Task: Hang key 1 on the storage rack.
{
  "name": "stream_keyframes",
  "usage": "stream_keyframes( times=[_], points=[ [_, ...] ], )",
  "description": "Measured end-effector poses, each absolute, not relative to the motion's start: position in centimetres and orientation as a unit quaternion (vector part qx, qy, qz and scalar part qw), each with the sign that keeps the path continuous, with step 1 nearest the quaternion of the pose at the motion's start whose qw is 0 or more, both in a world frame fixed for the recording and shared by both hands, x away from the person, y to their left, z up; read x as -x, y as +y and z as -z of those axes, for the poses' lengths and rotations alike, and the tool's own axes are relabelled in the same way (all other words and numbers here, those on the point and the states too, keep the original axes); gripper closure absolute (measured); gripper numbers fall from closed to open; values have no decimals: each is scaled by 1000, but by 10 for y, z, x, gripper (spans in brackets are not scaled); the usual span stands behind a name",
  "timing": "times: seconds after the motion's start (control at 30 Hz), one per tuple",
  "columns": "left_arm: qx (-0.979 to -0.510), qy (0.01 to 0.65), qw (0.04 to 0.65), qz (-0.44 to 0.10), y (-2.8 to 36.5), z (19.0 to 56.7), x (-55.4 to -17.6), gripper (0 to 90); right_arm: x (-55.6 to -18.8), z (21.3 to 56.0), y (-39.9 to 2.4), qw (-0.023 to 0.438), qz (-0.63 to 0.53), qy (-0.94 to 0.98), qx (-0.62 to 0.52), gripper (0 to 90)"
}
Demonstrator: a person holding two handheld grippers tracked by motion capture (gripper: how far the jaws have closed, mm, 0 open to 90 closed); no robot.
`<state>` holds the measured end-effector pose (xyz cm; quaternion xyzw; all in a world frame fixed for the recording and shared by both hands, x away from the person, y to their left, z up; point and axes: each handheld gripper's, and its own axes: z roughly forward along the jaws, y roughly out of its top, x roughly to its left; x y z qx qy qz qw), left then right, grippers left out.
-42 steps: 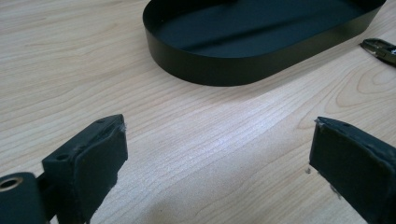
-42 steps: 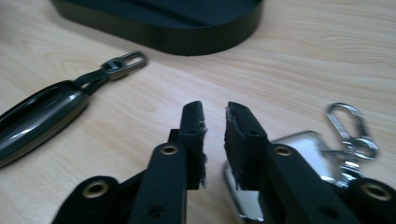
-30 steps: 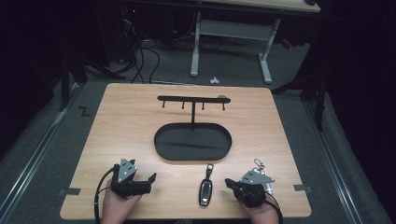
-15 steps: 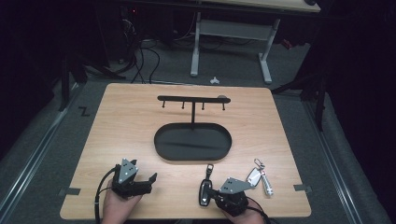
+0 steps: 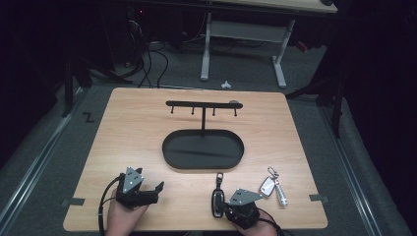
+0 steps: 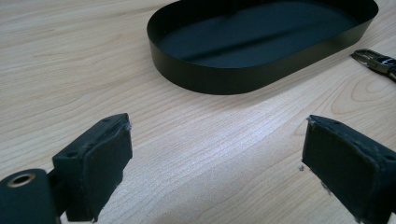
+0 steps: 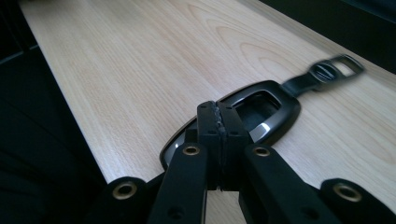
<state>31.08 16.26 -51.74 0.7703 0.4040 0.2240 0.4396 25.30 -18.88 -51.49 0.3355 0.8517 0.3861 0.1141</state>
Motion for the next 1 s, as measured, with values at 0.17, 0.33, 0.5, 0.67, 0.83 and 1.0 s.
stream_keyframes(
  times=[0.17, 0.33, 0.5, 0.67, 0.83, 1.0],
  points=[
    [-771, 404, 440, -223, 162, 517, -310, 88, -254, 514, -201, 123, -381, 846, -351, 900],
    [-769, 403, 442, -224, 163, 516, -310, 88, -256, 514, -217, 133, -377, 839, -368, 900],
    [-767, 403, 446, -226, 163, 515, -309, 90, -259, 514, -228, 147, -371, 833, -382, 900],
    [-766, 404, 446, -226, 163, 515, -309, 91, -261, 513, -234, 155, -369, 830, -389, 900],
    [-765, 405, 448, -225, 162, 515, -308, 93, -261, 514, -236, 154, -361, 832, -391, 900],
    [-764, 403, 451, -226, 162, 514, -308, 94, -259, 514, -244, 157, -361, 828, -399, 900]
  ],
)
